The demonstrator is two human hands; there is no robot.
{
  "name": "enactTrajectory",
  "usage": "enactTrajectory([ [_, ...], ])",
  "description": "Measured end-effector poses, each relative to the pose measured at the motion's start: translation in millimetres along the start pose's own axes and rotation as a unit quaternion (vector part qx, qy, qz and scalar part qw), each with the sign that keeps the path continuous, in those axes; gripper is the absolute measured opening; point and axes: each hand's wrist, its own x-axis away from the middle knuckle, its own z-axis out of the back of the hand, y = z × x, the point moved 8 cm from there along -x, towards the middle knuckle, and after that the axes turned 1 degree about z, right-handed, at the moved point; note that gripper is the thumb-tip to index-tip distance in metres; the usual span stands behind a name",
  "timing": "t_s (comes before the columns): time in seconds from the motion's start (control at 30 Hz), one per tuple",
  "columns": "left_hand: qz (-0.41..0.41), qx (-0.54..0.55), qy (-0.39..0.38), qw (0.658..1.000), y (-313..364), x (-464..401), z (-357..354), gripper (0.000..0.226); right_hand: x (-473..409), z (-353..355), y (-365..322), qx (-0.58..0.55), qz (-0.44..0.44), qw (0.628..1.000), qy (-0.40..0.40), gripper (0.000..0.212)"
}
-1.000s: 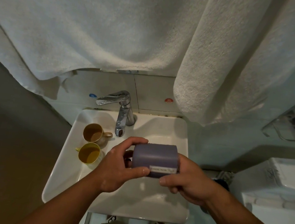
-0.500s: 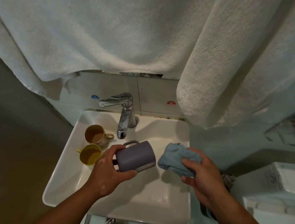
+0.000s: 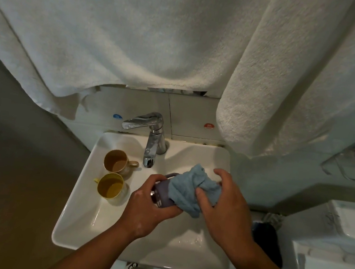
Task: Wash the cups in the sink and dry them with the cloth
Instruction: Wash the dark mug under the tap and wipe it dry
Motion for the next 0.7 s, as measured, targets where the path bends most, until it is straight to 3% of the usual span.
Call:
enactTrajectory([
  [0.1,-0.003,0.005,-0.013,1.0,5.7,1.9,-3.9,0.074,3.3,5.9,-15.6,0.015,0.172,0.982,0.071,0.039],
  [0.17,-0.014,0.006,-0.027,1.0,10.7,2.8,-8.8,0.072,7.9,-3.2,-33.3,0.012,0.281,0.958,0.052,0.036],
  [0.23,-0.023,0.012,-0.036,0.999,17.0,3.8,-12.3,0.071,11.6,-9.0,-46.0,-0.025,0.327,0.944,0.042,0.051],
  [0.33,-0.04,0.006,-0.045,0.998,24.3,3.3,-15.1,0.078,-0.6,-13.4,-36.1,-0.096,0.216,0.972,-0.008,0.055],
  [0.43,-0.053,-0.007,-0.039,0.998,29.2,2.7,-15.3,0.085,1.3,-24.3,-25.5,-0.061,0.105,0.993,-0.014,0.054],
  [0.6,-0.067,-0.009,-0.023,0.997,34.9,4.3,-11.2,0.083,15.7,-28.1,-47.3,0.008,0.228,0.974,-0.004,0.046],
  [0.7,-0.086,-0.021,-0.016,0.996,38.3,9.0,-9.1,0.088,-1.2,-12.5,-26.5,-0.032,0.186,0.982,0.02,0.045],
])
